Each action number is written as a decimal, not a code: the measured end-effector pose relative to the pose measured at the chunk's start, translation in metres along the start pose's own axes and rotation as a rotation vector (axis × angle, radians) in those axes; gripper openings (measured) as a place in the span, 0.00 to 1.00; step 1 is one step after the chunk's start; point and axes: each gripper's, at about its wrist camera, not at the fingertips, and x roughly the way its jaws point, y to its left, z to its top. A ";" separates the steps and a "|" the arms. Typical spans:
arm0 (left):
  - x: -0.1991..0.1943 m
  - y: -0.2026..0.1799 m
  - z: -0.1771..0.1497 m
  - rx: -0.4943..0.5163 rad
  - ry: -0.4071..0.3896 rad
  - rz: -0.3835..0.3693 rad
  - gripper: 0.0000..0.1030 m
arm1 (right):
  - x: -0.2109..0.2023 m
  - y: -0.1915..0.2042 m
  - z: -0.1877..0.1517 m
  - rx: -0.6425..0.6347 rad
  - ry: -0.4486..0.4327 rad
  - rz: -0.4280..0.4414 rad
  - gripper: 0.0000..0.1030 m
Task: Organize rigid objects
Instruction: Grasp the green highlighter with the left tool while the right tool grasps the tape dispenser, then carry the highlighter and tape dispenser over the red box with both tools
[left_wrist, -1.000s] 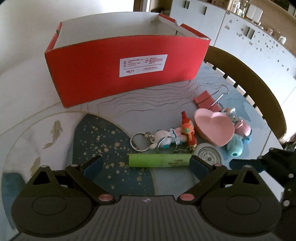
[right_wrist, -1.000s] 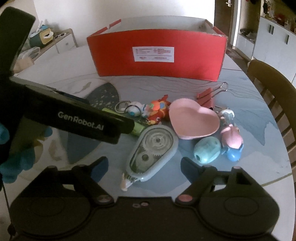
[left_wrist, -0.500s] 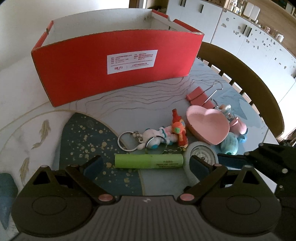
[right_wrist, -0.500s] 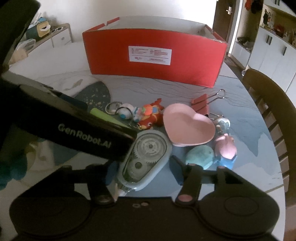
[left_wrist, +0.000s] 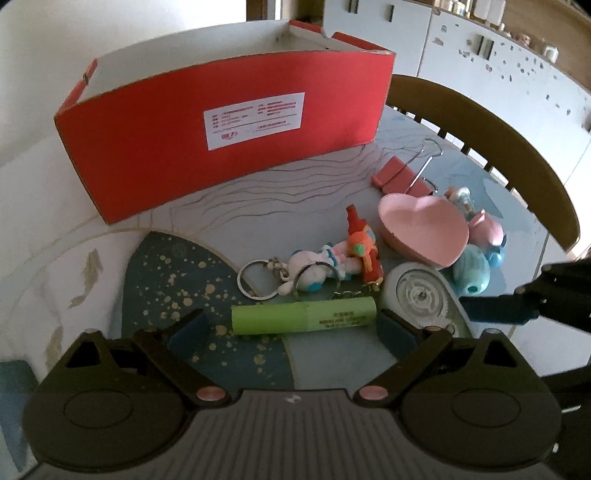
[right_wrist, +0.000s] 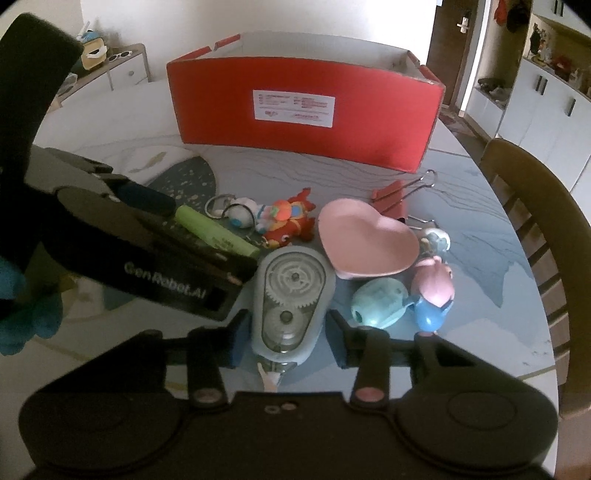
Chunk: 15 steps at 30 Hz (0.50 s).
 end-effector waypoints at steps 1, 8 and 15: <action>0.000 -0.001 -0.001 0.012 -0.005 0.009 0.84 | 0.000 0.000 0.000 0.003 -0.003 -0.003 0.41; -0.003 -0.003 -0.002 0.050 -0.021 0.016 0.79 | -0.006 0.003 -0.004 0.019 -0.023 -0.022 0.40; -0.021 0.003 -0.008 0.019 -0.038 -0.004 0.79 | -0.022 0.006 -0.005 0.054 -0.052 -0.013 0.40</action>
